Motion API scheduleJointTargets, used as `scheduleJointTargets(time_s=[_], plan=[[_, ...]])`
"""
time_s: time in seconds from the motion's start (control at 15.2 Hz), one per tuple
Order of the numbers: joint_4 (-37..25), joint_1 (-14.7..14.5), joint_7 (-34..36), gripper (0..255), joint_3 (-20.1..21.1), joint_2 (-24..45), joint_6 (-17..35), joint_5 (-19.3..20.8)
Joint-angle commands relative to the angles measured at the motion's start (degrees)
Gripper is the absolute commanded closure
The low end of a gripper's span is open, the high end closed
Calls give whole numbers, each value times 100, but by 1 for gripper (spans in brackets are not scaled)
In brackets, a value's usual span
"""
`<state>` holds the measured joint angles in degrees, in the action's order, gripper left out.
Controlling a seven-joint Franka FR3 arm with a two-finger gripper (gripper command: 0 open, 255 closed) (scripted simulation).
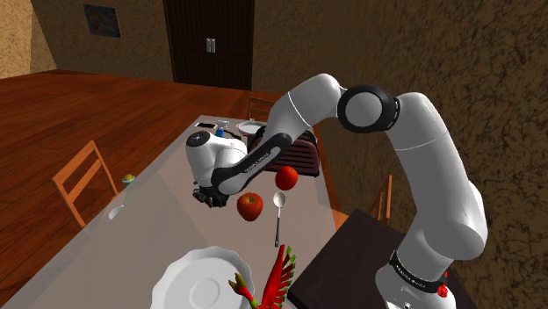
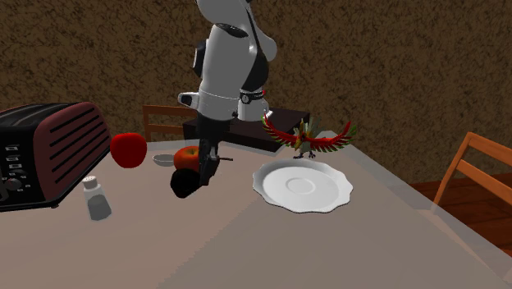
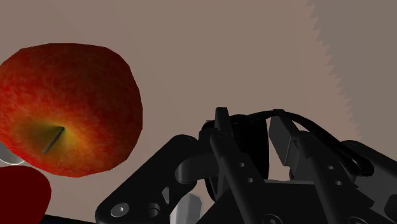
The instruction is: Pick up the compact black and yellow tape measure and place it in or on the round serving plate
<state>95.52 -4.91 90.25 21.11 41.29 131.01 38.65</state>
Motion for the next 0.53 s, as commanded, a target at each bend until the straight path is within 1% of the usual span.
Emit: scheduleJointTargets(time_s=[0.0, 0.13, 0.46], plan=[[27, 21, -41, 255, 49, -119, -89, -61], [37, 45, -88, 255, 87, -211, -163, -112], [675, -272, 558, 255, 217, -563, -58, -68]])
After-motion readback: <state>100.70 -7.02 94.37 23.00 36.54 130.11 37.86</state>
